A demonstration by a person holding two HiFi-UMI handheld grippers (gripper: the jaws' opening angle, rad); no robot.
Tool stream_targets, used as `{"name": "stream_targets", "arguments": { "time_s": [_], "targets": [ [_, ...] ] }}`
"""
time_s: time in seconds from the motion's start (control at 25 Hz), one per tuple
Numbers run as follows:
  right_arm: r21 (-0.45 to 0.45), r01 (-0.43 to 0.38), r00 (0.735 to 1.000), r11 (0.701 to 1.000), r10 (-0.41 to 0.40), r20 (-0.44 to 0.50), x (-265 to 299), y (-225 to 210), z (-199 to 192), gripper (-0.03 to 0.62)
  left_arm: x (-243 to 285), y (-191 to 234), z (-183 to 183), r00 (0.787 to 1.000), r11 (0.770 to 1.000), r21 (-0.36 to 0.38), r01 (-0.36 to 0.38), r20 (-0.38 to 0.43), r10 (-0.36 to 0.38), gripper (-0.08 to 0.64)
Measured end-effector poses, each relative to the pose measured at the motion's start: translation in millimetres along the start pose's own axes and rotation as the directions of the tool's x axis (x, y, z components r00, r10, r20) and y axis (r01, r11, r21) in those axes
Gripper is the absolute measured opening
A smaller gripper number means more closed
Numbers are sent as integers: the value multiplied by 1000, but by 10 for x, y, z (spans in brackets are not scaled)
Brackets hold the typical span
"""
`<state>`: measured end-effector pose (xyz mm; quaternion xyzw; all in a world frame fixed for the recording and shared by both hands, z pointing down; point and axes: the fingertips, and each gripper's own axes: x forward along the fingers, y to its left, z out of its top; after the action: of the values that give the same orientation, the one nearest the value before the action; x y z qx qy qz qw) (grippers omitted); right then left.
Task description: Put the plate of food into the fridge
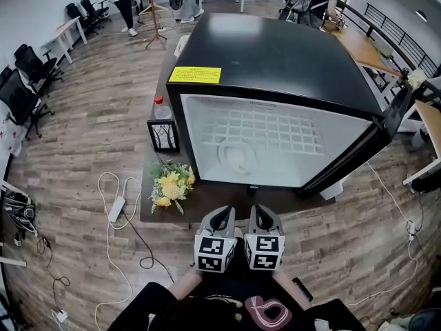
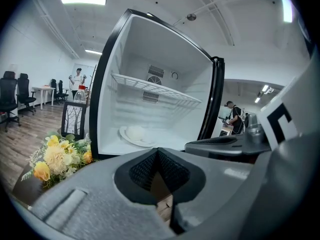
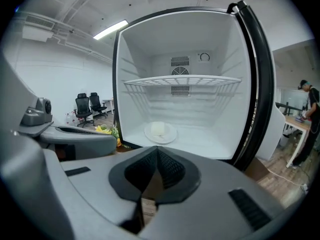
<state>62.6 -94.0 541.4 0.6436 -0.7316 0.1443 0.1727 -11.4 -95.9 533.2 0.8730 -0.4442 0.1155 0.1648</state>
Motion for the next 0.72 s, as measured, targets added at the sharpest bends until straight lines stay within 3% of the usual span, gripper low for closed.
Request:
{"name": "stream_targets", "arguments": {
  "time_s": [0.72],
  "targets": [
    [21, 16, 1000, 1000, -16, 9, 21, -129, 28, 6, 65, -21, 54, 1000, 1000, 16, -7, 15, 7, 8]
  ]
}}
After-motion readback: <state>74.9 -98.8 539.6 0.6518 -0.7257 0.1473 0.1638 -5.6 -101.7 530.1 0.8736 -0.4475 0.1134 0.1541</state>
